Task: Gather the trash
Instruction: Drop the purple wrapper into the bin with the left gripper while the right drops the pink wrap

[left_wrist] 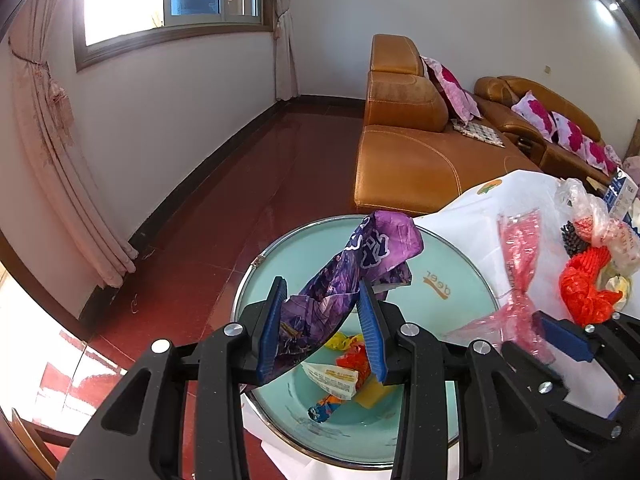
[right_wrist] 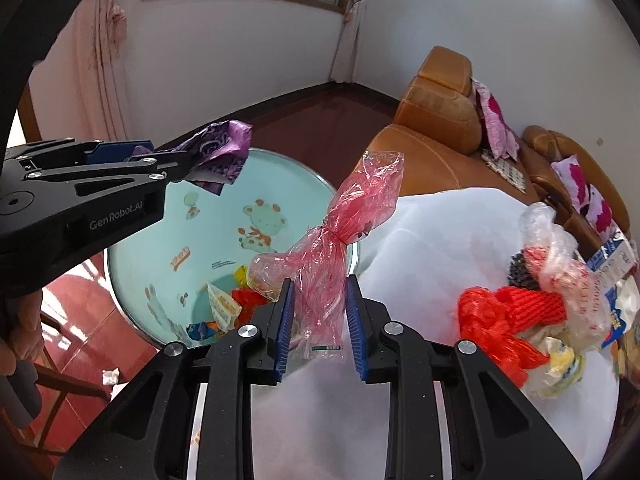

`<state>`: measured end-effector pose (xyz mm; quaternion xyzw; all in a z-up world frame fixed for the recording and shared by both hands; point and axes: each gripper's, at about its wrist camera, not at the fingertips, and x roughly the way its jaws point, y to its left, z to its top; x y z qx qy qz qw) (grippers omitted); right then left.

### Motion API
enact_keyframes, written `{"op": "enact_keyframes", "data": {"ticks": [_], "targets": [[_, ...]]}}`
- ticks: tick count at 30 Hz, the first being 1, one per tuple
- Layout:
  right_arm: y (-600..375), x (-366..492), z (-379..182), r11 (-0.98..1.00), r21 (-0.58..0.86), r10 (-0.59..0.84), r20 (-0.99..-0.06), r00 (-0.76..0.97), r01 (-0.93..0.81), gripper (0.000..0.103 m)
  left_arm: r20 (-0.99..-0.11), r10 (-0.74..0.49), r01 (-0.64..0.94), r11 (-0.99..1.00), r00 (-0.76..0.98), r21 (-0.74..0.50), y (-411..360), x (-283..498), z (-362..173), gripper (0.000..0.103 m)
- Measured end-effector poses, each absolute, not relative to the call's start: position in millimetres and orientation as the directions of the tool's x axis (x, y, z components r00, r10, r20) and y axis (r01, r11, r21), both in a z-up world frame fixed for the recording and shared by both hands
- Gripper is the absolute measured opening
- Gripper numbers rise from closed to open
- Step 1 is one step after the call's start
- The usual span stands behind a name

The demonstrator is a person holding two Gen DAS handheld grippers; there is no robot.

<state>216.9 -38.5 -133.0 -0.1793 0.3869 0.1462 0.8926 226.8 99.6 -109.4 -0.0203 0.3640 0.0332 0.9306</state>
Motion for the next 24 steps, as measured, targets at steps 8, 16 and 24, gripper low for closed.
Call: {"op": "enact_keyframes", "data": {"ticks": [8, 16, 24], "targets": [[-44, 219, -130, 0.902, -0.167, 0.157, -0.731, 0.664, -0.397, 0.050, -0.682, 0.045, -0.072, 0.997, 0.730, -0.012, 100, 229, -110, 0.036], [-73, 207, -113, 0.939, -0.121, 0.142, -0.714, 0.685, -0.321, 0.050, -0.681, 0.032, -0.050, 0.999, 0.731, -0.007, 89, 231, -110, 0.036], [-107, 192, -98, 0.968, -0.061, 0.134, -0.691, 0.710, -0.242, 0.050, -0.689, 0.057, -0.035, 0.998, 0.722, 0.046, 79, 235, -116, 0.054]]}}
